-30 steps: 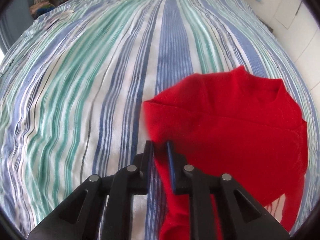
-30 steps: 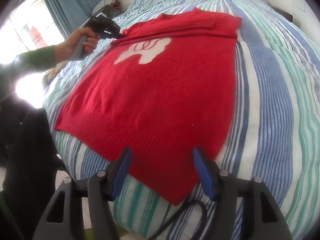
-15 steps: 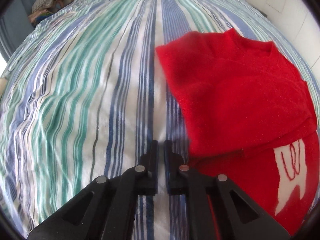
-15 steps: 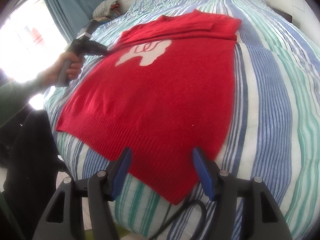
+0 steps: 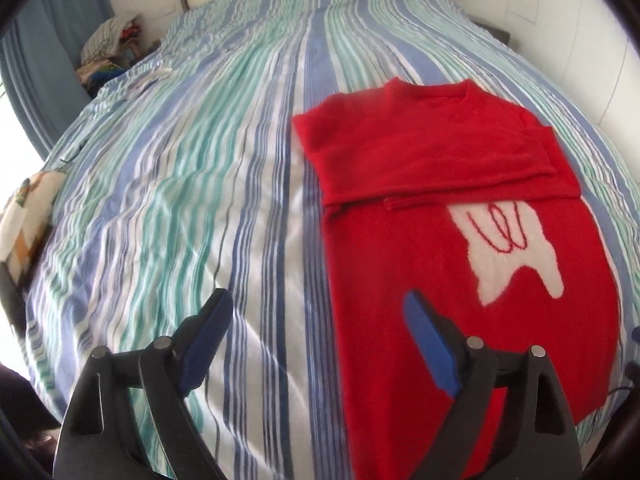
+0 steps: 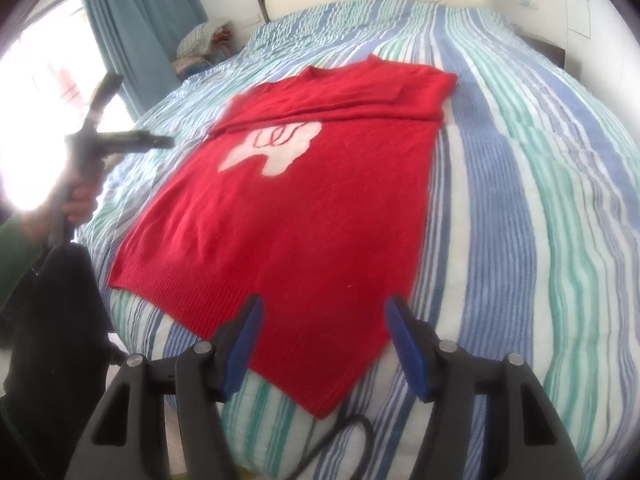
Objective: Fold small clothes
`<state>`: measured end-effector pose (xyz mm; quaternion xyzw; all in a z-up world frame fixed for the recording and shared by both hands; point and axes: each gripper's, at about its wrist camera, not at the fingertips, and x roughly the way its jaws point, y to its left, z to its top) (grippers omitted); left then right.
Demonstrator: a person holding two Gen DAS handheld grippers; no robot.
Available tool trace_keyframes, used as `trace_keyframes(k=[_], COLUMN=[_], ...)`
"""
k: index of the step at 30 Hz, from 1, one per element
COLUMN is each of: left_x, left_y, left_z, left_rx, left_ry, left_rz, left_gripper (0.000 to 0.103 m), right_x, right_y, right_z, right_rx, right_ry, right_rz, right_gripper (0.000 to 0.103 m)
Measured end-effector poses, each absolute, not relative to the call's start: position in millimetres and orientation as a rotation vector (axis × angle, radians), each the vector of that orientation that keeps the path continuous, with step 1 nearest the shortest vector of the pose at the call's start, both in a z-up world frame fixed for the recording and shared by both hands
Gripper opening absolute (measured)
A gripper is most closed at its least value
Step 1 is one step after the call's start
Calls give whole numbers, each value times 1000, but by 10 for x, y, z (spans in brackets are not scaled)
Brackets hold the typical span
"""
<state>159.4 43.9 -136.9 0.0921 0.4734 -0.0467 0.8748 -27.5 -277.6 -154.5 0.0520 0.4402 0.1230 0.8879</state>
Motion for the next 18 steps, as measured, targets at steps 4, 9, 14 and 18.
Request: trace_keyframes(k=[4, 9, 14, 18], left_x=[1425, 1312, 1212, 1172], left_y=[368, 329, 326, 312], left_z=[-1224, -1125, -1065, -1051], left_rx=[236, 283, 293, 297], left_ry=[937, 896, 879, 877], left_rz=[-64, -28, -9, -6], left_gripper=[94, 96, 96, 96], right_x=[-309, -328, -373, -385], right_y=[-3004, -3321, -3557, -3624], right_z=[-1333, -1053, -771, -664], right_rx=[88, 13, -48, -60], right_ry=[856, 816, 771, 754], right_rz=[169, 69, 6, -9], right_gripper=[62, 62, 63, 65])
